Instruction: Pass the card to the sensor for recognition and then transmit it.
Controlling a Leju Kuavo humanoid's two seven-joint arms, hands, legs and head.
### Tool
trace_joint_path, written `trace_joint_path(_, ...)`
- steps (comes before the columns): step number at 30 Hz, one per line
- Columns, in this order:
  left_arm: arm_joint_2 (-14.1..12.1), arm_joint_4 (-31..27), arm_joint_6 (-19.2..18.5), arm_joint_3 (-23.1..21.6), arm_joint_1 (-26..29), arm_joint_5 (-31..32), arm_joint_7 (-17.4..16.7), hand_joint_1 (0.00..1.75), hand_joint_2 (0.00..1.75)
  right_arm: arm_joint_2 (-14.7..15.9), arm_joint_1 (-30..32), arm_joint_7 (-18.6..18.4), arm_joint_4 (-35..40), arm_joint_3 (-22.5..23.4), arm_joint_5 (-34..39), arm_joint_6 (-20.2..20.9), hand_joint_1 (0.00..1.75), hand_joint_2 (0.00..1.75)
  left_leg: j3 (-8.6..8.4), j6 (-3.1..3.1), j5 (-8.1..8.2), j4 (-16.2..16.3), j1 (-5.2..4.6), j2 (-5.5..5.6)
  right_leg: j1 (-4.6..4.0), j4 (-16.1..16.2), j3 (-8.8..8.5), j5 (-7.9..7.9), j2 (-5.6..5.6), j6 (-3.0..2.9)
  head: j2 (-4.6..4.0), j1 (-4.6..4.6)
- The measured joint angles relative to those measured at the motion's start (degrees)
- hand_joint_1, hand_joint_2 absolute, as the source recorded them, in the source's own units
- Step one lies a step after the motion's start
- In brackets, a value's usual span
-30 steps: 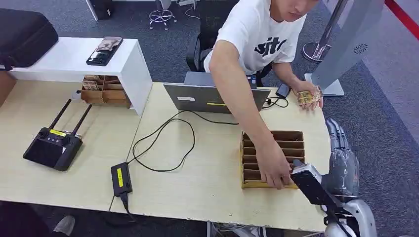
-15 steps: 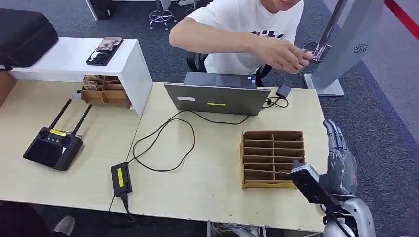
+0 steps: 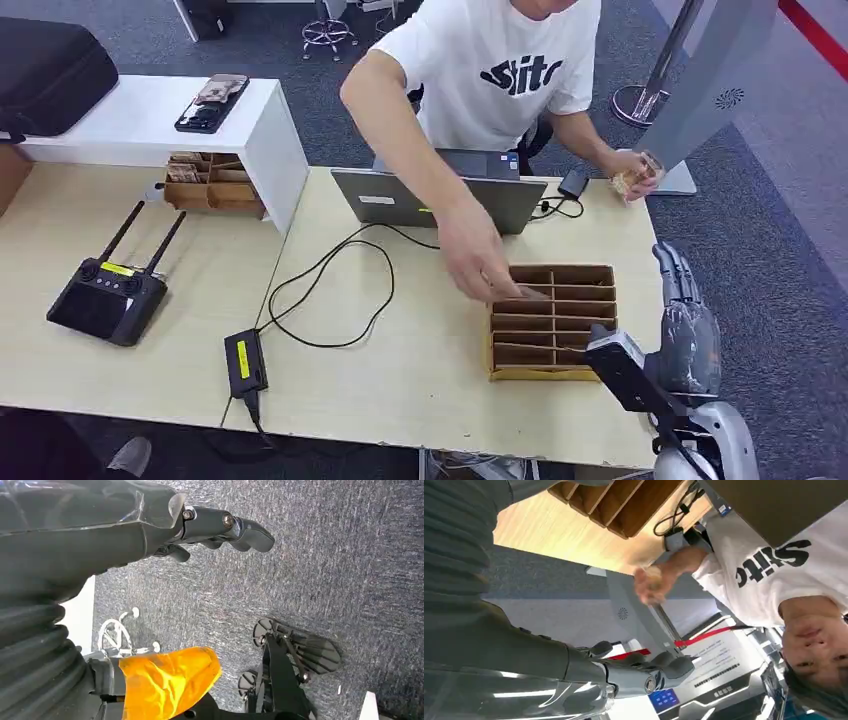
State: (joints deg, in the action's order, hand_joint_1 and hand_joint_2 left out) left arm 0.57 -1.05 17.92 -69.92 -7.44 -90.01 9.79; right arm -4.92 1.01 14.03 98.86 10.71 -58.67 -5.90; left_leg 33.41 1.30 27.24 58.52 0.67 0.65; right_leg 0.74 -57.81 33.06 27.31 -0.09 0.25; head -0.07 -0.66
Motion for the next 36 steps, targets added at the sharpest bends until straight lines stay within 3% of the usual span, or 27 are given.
trace_joint_path(8, 0.0, 0.0, 0.6, 0.0, 0.0, 0.0, 0.0, 0.0, 1.75, 1.6, 0.4, -1.4, -0.2, -0.5, -3.6, -1.1, 0.0, 1.75, -0.01, 0.0, 0.0, 0.0, 0.0, 0.0, 0.0, 0.0, 0.01, 0.0, 0.0, 0.0, 0.0, 0.0)
trace_joint_path(16, 0.2, 0.0, 1.0, 0.0, 0.0, 0.0, -0.2, 0.0, 1.75, 4.4, 4.5, -2.4, 2.6, 1.3, -5.1, -1.9, 0.0, 1.75, 0.01, 0.0, 0.01, 0.0, -0.01, 0.0, 0.01, 0.0, 0.03, 0.0, 0.0, 0.0, 0.0, -0.02)
trace_joint_path(28, 0.3, 0.0, 1.2, 0.1, 0.0, 0.0, -0.2, 0.0, 1.75, 8.6, 9.2, -2.5, 3.6, 3.8, -5.2, 4.2, 0.0, 1.75, 0.01, 0.0, 0.01, 0.0, -0.01, 0.0, 0.01, 0.0, 0.02, 0.0, 0.0, 0.0, 0.0, -0.02)
trace_joint_path(36, 0.3, 0.0, 1.3, 0.1, 0.0, 0.0, -0.2, 0.0, 1.75, 10.4, 10.2, -2.5, 2.1, 3.8, -5.0, 5.4, 0.0, 1.75, 0.01, -0.01, 0.01, 0.0, -0.01, 0.0, 0.01, 0.0, 0.03, 0.0, 0.0, 0.0, 0.0, 0.0)
